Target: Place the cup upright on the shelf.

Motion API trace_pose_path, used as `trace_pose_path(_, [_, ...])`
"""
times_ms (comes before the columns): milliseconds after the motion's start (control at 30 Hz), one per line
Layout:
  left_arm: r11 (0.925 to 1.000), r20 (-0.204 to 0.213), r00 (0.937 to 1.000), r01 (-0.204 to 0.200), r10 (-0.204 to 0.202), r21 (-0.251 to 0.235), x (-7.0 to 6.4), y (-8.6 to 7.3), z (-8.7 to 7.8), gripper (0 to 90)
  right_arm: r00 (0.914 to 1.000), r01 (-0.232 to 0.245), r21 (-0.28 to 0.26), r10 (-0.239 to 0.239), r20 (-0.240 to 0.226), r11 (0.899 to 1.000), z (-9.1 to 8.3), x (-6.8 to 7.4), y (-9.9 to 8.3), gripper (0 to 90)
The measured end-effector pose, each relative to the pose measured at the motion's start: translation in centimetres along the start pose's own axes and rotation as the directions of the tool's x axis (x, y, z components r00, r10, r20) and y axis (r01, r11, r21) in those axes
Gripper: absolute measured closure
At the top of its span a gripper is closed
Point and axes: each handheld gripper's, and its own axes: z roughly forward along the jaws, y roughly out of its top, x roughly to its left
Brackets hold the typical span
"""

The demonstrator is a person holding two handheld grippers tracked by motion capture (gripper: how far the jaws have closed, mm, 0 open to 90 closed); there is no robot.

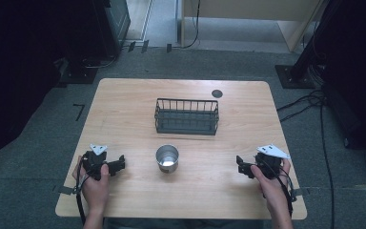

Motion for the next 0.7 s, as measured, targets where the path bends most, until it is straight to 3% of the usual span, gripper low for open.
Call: trace_pose_path(700, [1.0, -0.001, 1.0, 0.0, 0.0, 0.0, 0.0, 0.0, 0.0, 0.0, 0.992, 0.067, -0.021, -0.069, -0.106, 0.998, 1.1, 5.0, 2.8, 0.2])
